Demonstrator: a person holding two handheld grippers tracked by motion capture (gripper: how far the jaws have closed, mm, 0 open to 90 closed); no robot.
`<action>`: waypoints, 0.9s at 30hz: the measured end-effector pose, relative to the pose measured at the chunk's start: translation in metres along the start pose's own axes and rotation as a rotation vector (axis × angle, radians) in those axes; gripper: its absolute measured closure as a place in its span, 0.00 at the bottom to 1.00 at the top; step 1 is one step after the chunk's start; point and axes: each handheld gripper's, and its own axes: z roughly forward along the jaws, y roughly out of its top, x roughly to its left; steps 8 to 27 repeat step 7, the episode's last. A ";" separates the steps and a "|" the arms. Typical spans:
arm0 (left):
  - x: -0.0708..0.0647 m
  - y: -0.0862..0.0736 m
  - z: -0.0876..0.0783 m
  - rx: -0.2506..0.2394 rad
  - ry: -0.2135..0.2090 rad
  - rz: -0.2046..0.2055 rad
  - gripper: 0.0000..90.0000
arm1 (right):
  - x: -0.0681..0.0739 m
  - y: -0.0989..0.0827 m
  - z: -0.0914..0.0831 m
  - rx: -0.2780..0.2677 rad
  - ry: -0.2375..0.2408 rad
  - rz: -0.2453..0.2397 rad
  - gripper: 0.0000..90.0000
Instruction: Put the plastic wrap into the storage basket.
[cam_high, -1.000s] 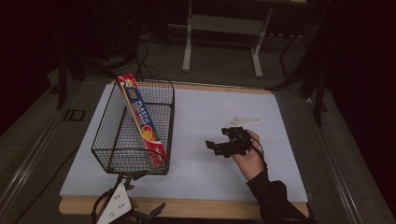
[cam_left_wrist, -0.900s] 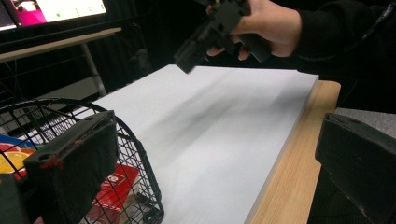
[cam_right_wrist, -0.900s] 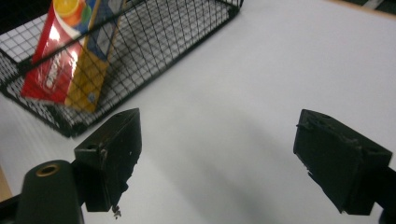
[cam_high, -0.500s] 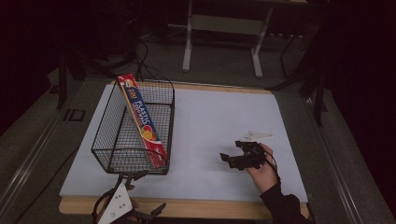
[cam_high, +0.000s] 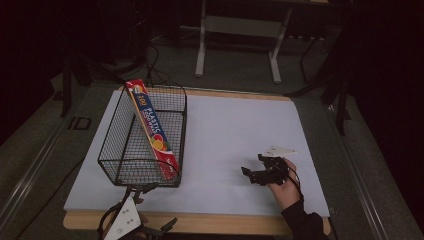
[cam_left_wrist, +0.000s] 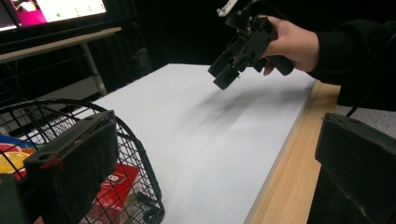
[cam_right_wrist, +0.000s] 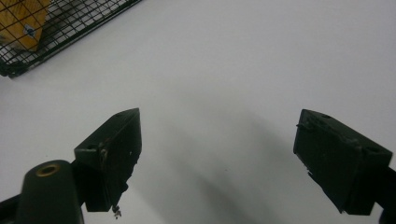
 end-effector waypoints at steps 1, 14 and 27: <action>0.000 0.000 0.000 -0.001 0.000 -0.001 0.00 | 0.001 0.000 0.001 0.000 -0.004 -0.006 0.17; 0.000 0.000 0.000 0.002 -0.001 -0.001 0.00 | 0.001 -0.001 0.003 0.006 -0.010 -0.019 0.17; 0.000 0.000 0.000 0.002 -0.001 -0.001 0.00 | 0.001 -0.001 0.003 0.006 -0.010 -0.019 0.17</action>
